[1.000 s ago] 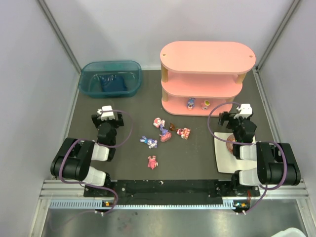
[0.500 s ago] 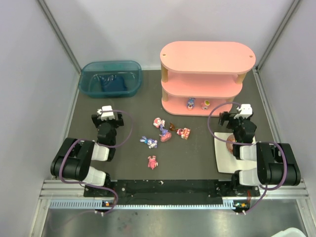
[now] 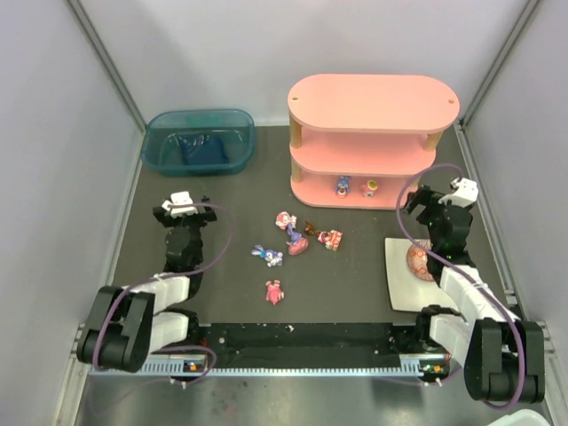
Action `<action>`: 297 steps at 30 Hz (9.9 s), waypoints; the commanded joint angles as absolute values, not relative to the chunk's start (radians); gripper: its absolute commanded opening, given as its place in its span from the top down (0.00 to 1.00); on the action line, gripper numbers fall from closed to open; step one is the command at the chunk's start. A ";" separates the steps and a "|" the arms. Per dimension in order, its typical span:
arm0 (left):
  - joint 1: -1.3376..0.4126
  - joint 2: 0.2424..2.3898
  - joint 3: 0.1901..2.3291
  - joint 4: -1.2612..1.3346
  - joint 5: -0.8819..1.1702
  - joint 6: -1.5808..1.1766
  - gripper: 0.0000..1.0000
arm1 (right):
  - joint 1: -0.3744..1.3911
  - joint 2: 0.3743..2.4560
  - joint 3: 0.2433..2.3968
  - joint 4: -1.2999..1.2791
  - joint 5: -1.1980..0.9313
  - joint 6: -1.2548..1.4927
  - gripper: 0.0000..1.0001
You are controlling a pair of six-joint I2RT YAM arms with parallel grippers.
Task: Place and organize the plastic toys onto the shelf
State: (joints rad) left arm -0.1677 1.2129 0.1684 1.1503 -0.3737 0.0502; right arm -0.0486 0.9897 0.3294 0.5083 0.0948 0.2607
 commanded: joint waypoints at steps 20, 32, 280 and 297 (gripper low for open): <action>-0.259 0.821 0.210 0.590 -0.305 -0.238 0.01 | -0.015 0.859 0.399 0.089 -0.034 0.503 0.01; -0.258 0.839 0.203 0.638 -0.238 -0.241 0.01 | 0.336 0.824 0.413 0.084 -0.050 0.361 0.02; -0.256 0.807 0.189 0.624 -0.261 -0.259 0.01 | 0.968 1.356 0.792 -0.601 0.091 0.577 1.00; -0.256 0.811 0.192 0.621 -0.258 -0.261 0.01 | 1.083 0.620 0.402 -0.032 0.437 0.416 1.00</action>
